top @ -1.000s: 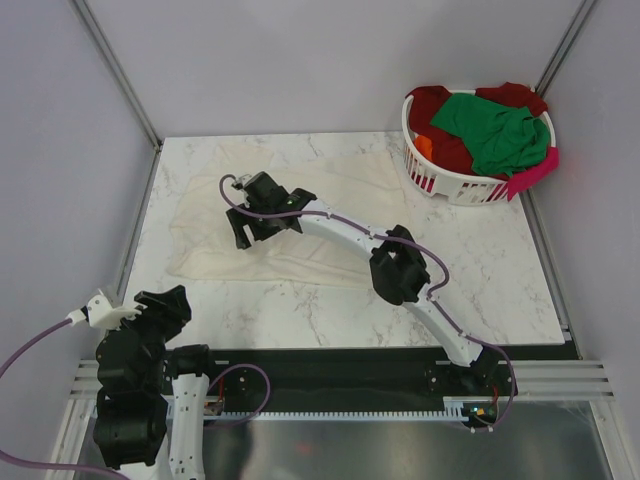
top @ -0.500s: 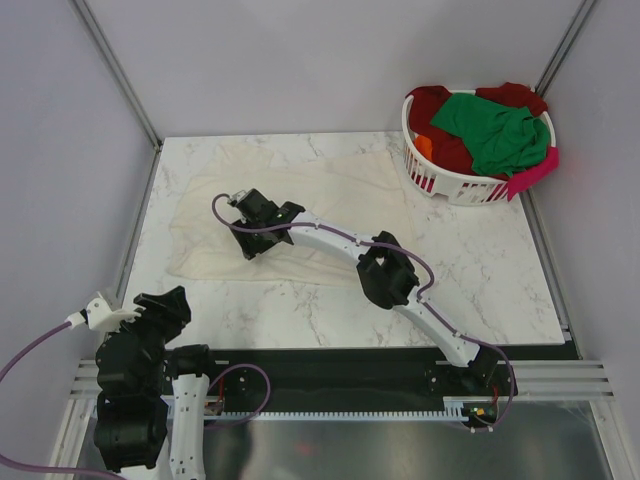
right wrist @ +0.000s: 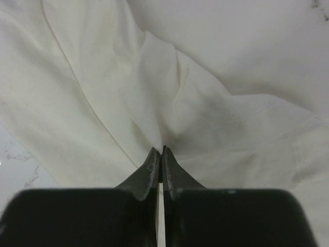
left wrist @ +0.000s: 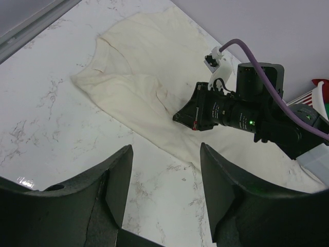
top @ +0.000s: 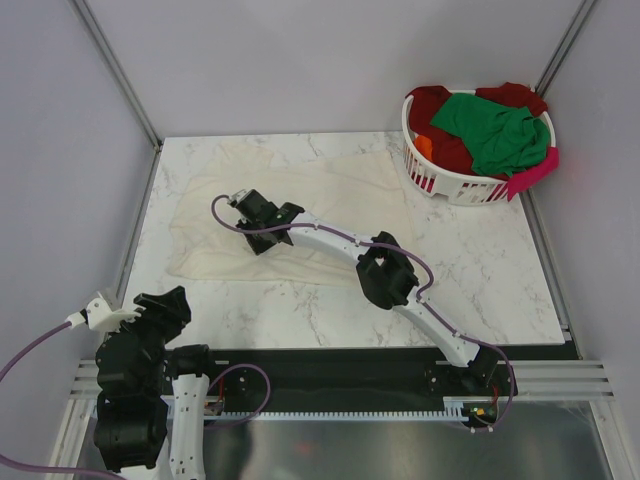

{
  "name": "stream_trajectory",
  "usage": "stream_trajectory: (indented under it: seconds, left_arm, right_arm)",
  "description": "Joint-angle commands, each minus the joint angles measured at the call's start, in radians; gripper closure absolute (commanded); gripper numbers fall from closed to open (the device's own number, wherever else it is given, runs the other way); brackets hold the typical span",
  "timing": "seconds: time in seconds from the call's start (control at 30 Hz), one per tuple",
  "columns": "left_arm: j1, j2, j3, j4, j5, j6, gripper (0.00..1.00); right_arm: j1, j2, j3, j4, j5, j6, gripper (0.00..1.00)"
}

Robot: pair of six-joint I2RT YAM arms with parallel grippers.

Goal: Fold and stack the t-shirts
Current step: Flatten the tshirt out

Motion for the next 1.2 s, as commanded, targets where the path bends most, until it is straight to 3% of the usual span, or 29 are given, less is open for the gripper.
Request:
stream_trajectory:
  seconds: [0.0, 0.3, 0.43, 0.67, 0.73, 0.8, 0.83, 0.87, 0.93, 0.97, 1.17]
  left_arm:
    - [-0.003, 0.003, 0.001, 0.033, -0.007, -0.029, 0.37]
    - [-0.008, 0.007, 0.000, 0.030, -0.013, -0.034, 0.37]
    - [-0.014, -0.003, 0.001, 0.032, -0.023, -0.034, 0.36]
    - [-0.031, -0.028, 0.018, 0.013, -0.066, -0.055, 0.31]
    - [-0.033, -0.032, 0.040, 0.003, -0.089, -0.052, 0.30]
    - [-0.036, -0.025, 0.069, -0.013, -0.097, -0.046, 0.29]
    - [-0.036, -0.016, 0.110, -0.022, -0.094, -0.045, 0.29]
    - [-0.036, 0.001, 0.133, -0.045, -0.091, -0.045, 0.28]
    - [-0.036, 0.021, 0.196, -0.069, -0.085, -0.045, 0.28]
    - [-0.037, 0.030, 0.216, -0.103, -0.085, -0.045, 0.27]
    - [-0.039, 0.193, 0.305, -0.285, 0.037, -0.062, 0.27]
  right_arm:
    - [0.012, -0.038, 0.030, 0.018, 0.042, -0.024, 1.00]
    - [0.056, -0.180, 0.005, -0.023, 0.019, -0.027, 1.00]
    - [0.095, -0.242, -0.033, -0.039, -0.184, 0.071, 1.00]
    - [0.231, -0.367, -0.246, 0.076, -0.361, 0.280, 1.00]
    - [0.266, -0.368, -0.289, 0.099, -0.372, 0.326, 0.82]
    - [0.288, -0.376, -0.318, 0.099, -0.361, 0.355, 0.74]
    - [0.293, -0.382, -0.358, 0.113, -0.361, 0.361, 0.65]
    - [0.297, -0.399, -0.377, 0.127, -0.364, 0.369, 0.34]
    - [0.311, -0.411, -0.409, 0.144, -0.364, 0.371, 0.20]
    - [0.314, -0.426, -0.412, 0.144, -0.361, 0.369, 0.02]
    - [0.299, -0.597, -0.507, 0.112, -0.236, 0.300, 0.02]
